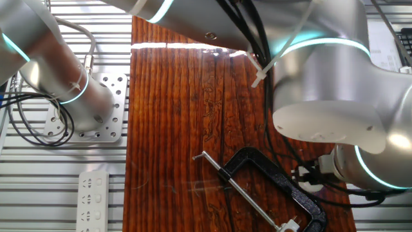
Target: Take out the light bulb by rotating it
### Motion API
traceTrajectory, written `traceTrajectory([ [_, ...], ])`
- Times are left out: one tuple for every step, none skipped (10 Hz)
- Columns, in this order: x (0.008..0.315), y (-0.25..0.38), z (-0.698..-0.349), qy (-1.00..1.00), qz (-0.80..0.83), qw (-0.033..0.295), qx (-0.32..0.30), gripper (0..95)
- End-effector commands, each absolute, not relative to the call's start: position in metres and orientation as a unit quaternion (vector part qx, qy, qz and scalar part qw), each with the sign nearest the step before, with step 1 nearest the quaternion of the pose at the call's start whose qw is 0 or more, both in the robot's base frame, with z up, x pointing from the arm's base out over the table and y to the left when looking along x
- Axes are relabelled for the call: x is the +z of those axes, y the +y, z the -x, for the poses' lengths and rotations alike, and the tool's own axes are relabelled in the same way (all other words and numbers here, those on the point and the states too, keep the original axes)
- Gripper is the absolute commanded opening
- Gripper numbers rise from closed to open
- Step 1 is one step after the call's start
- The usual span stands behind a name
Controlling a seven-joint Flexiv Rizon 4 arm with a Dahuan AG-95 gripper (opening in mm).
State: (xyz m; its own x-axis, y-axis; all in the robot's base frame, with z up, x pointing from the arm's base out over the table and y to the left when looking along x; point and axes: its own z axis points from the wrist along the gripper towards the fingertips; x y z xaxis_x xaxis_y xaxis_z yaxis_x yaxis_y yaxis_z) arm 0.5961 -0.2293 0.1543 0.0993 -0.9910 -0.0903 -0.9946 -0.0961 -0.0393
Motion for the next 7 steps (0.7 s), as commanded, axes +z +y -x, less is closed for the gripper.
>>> traceTrajectory([
  [0.153, -0.222, -0.595, 0.641, 0.759, 0.099, 0.047, 0.0],
  [0.152, -0.219, -0.594, 0.640, 0.759, 0.107, 0.047, 0.0],
  [0.150, -0.216, -0.593, 0.639, 0.759, 0.119, 0.046, 0.0],
  [0.148, -0.213, -0.593, 0.636, 0.758, 0.133, 0.050, 0.0],
  [0.147, -0.212, -0.593, 0.632, 0.758, 0.149, 0.054, 0.0],
  [0.145, -0.211, -0.593, 0.625, 0.761, 0.162, 0.058, 0.0],
  [0.142, -0.210, -0.593, 0.622, 0.759, 0.180, 0.068, 0.0],
])
